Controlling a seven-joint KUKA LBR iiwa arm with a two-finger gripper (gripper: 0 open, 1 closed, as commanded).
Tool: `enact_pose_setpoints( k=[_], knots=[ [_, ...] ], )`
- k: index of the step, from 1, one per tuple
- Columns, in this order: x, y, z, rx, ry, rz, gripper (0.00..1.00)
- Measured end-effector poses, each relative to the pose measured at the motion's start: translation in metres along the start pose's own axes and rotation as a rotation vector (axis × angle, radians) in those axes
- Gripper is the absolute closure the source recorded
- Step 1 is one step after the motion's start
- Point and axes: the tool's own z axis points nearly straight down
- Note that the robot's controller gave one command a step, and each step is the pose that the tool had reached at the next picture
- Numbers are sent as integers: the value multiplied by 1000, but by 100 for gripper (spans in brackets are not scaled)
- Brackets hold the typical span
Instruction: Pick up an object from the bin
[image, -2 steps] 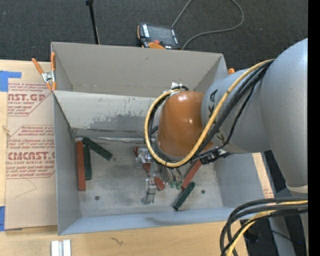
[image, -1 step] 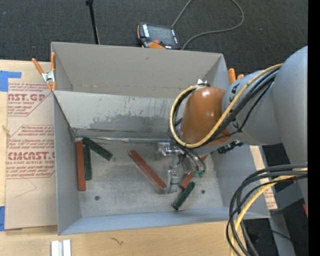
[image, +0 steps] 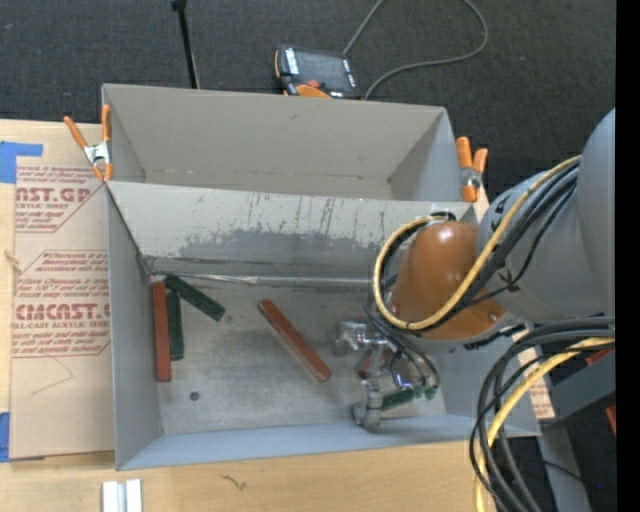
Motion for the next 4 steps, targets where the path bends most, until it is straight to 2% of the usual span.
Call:
enact_pose_setpoints(
  k=[1, 2, 3, 4],
  knots=[
    [-26, -103, -1, 2, -5, -196, 0],
    [-26, -100, -2, -1, 0, -199, 100],
    [-67, -96, -157, 4, -14, -468, 100],
    [-66, -96, -153, 0, -7, -466, 0]
  ],
)
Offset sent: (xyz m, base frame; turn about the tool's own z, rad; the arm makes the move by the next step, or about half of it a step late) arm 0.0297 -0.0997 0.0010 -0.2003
